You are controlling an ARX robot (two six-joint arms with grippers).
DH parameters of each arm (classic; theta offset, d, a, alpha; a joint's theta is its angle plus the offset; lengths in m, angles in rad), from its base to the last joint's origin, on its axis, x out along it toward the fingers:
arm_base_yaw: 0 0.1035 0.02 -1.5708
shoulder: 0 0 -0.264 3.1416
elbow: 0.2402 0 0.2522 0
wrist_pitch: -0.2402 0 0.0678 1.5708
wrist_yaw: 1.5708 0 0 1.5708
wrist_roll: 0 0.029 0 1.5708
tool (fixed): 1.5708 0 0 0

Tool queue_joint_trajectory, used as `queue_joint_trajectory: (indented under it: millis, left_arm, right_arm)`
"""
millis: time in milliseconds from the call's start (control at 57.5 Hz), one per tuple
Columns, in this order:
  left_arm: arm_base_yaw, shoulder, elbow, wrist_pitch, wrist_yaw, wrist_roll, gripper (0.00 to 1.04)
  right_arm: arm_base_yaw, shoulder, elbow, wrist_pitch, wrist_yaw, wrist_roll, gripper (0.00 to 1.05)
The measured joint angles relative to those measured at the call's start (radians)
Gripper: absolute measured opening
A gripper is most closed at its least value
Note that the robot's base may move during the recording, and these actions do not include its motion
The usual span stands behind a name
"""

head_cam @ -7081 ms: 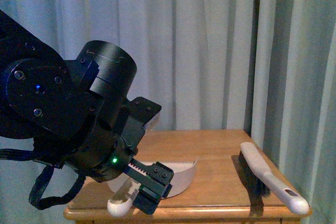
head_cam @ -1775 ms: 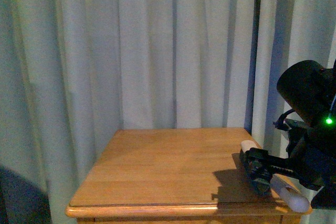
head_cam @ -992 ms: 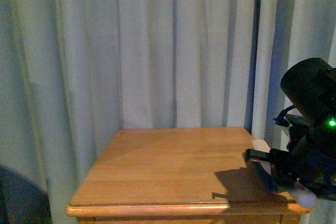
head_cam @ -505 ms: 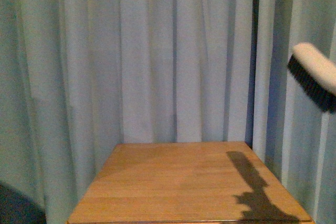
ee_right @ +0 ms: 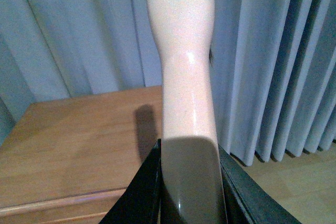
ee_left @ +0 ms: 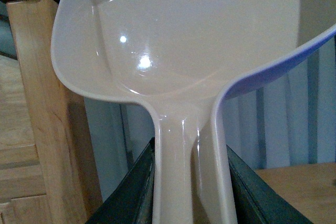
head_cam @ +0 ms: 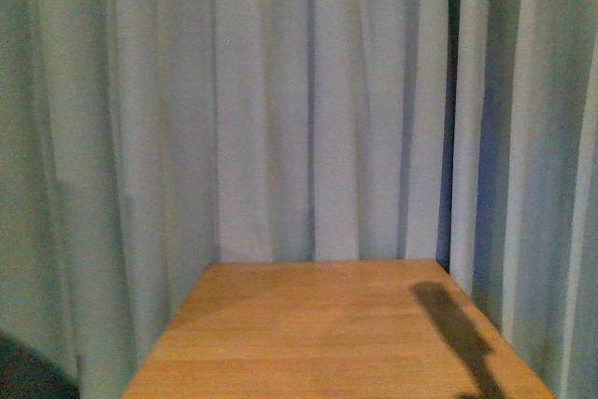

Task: Clean up trash

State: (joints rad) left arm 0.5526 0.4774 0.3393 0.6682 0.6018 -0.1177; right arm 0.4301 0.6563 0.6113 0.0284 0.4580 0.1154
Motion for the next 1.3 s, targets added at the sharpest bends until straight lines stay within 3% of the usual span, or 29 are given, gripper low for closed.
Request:
queue_joint_trajectory:
  millis: [1305]
  left_arm:
    - [0.001, 0.001, -0.003, 0.004, 0.0, -0.001, 0.28]
  right_arm:
    - [0.003, -0.037, -0.019, -0.004, 0.024, -0.004, 0.21]
